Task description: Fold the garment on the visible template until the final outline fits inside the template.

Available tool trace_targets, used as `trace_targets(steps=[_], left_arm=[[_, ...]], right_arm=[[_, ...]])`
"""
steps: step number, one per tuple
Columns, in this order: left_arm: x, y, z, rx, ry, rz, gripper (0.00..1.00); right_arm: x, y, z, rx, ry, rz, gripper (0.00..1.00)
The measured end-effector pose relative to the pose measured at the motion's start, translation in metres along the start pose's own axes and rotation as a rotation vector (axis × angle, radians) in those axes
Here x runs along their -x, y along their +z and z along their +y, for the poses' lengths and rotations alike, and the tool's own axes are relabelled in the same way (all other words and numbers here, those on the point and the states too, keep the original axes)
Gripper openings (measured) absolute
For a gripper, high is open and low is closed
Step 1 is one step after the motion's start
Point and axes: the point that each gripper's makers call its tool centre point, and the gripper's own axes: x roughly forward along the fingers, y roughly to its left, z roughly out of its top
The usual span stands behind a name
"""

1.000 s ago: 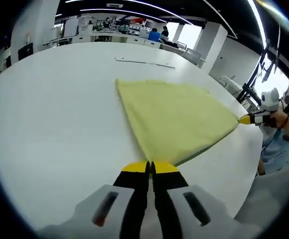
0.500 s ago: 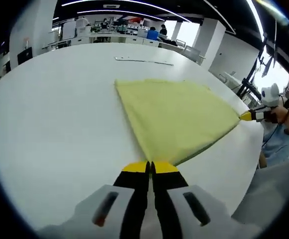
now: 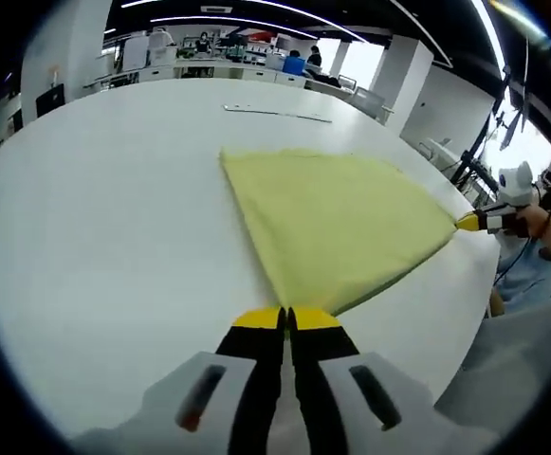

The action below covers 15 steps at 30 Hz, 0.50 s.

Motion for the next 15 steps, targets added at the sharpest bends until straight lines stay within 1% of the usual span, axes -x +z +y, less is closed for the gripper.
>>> trace_targets(steps=[3, 5, 7, 8, 9, 13, 15], left_arm=[[0.001, -0.001, 0.002, 0.069, -0.003, -0.019, 0.0], [0.003, -0.002, 0.004, 0.089, -0.001, -0.027, 0.01], [0.005, -0.001, 0.004, 0.097, 0.0, -0.034, 0.05], [0.006, -0.001, 0.005, 0.098, 0.003, -0.036, 0.07], [0.007, -0.001, 0.005, 0.1, 0.004, -0.04, 0.09], [0.014, 0.004, 0.005, 0.118, -0.001, -0.068, 0.2], [0.018, 0.008, 0.003, 0.125, -0.005, -0.085, 0.26]], right_arm=[[0.0, 0.001, 0.0, -0.013, 0.002, -0.019, 0.0], [0.0, 0.002, 0.0, -0.02, 0.006, -0.023, 0.0], [0.001, 0.003, 0.001, -0.017, 0.003, -0.029, 0.0], [0.001, 0.003, 0.002, -0.014, 0.002, -0.032, 0.02], [0.001, 0.004, 0.002, -0.012, 0.003, -0.034, 0.04], [0.003, 0.01, 0.005, 0.013, -0.004, -0.044, 0.23], [0.004, 0.013, 0.006, 0.021, -0.01, -0.048, 0.3]])
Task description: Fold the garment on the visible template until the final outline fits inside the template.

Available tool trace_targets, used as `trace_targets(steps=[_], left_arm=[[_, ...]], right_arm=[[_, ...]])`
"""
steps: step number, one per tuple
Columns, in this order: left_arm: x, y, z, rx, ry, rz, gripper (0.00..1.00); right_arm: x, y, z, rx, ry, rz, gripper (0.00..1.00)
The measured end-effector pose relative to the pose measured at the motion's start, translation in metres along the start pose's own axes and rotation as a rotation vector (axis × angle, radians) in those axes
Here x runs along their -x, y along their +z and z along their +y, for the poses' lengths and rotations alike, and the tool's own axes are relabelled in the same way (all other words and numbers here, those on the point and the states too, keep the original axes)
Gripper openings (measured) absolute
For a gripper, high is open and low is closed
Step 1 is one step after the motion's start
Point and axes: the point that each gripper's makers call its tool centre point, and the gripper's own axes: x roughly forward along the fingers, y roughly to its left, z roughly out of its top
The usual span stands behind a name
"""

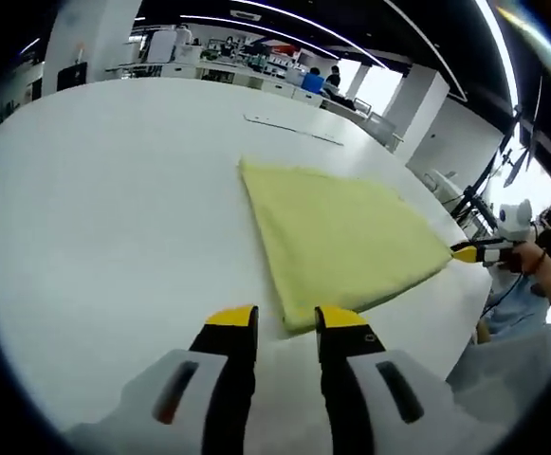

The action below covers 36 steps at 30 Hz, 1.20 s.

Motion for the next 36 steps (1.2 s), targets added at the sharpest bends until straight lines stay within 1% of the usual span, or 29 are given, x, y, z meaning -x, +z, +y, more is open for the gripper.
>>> trace_targets(steps=[1, 4, 6, 8, 13, 15, 17, 23, 29, 33, 36], left_arm=[[0.002, 0.003, -0.001, -0.003, -0.002, -0.015, 0.29], [0.007, 0.01, -0.006, -0.02, -0.008, -0.046, 0.41], [0.011, 0.014, -0.009, -0.032, -0.005, -0.061, 0.51], [0.014, 0.017, -0.014, -0.044, -0.005, -0.069, 0.57], [0.021, 0.025, -0.029, -0.063, -0.039, -0.086, 0.67], [0.025, 0.027, -0.033, -0.079, -0.04, -0.087, 0.73], [0.028, 0.029, -0.034, -0.094, -0.037, -0.09, 0.77], [0.041, 0.034, -0.041, -0.125, -0.036, -0.104, 0.87], [0.054, 0.034, -0.046, -0.169, -0.027, -0.107, 0.95], [0.062, 0.034, -0.049, -0.182, -0.026, -0.109, 0.98], [0.066, 0.033, -0.052, -0.182, -0.027, -0.111, 0.99]], right_arm=[[0.001, 0.002, 0.001, 0.001, 0.001, -0.002, 0.35], [0.004, 0.01, 0.01, 0.013, 0.022, -0.025, 0.48], [0.007, 0.017, 0.018, 0.033, 0.036, -0.038, 0.55], [0.011, 0.025, 0.025, 0.062, 0.046, -0.052, 0.6], [0.022, 0.04, 0.046, 0.137, 0.079, -0.07, 0.73], [0.025, 0.043, 0.051, 0.154, 0.082, -0.071, 0.76], [0.028, 0.044, 0.056, 0.165, 0.085, -0.072, 0.8], [0.037, 0.044, 0.071, 0.171, 0.092, -0.069, 0.88], [0.049, 0.043, 0.08, 0.167, 0.084, -0.081, 0.94], [0.056, 0.044, 0.083, 0.181, 0.064, -0.098, 1.0], [0.059, 0.043, 0.084, 0.176, 0.059, -0.096, 1.0]])
